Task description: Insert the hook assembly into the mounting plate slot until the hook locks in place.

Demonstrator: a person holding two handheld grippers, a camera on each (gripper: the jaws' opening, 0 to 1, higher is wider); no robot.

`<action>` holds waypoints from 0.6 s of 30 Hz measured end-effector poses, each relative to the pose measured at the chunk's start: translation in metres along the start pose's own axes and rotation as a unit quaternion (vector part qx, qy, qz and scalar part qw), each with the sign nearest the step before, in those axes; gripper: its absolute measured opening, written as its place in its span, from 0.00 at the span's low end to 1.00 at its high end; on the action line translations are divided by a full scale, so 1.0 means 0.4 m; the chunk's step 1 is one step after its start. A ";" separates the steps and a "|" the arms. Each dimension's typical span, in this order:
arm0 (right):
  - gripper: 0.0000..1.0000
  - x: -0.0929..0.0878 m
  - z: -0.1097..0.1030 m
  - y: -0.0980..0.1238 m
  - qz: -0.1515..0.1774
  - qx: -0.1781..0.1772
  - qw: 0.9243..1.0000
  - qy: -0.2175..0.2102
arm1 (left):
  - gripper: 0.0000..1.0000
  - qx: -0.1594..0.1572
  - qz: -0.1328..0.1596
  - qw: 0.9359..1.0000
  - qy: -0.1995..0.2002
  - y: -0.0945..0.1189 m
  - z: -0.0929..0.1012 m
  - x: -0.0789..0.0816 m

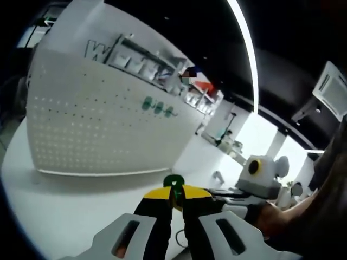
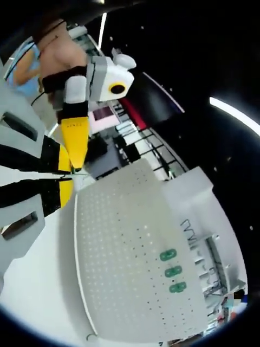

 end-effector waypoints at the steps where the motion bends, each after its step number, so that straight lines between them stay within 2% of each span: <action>1: 0.00 0.000 0.001 0.000 0.003 0.000 1.000 -0.005 | 0.07 0.000 0.001 1.000 0.001 0.000 0.000 0.001; 5: 0.01 -0.002 -0.006 -0.003 0.001 0.002 1.000 -0.004 | 0.03 0.013 -0.002 1.000 -0.016 0.002 -0.007 0.003; 10: 0.01 0.007 -0.014 -0.007 0.004 0.001 1.000 0.025 | 0.02 0.015 0.005 1.000 -0.003 0.008 -0.011 0.010; 18: 0.01 0.014 -0.020 -0.014 0.001 0.003 0.998 0.061 | 0.01 0.023 0.007 1.000 -0.007 0.011 -0.010 0.016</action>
Point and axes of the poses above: the point that each gripper's makers call its tool centre point, and the gripper's own axes: y roughly backward along the fingers, z roughly to its right, x roughly out of its top, the point moved 2 cm from there along y, roughly backward along the fingers, and after that the axes turned 5 degrees about -z, right-handed, at the moved point
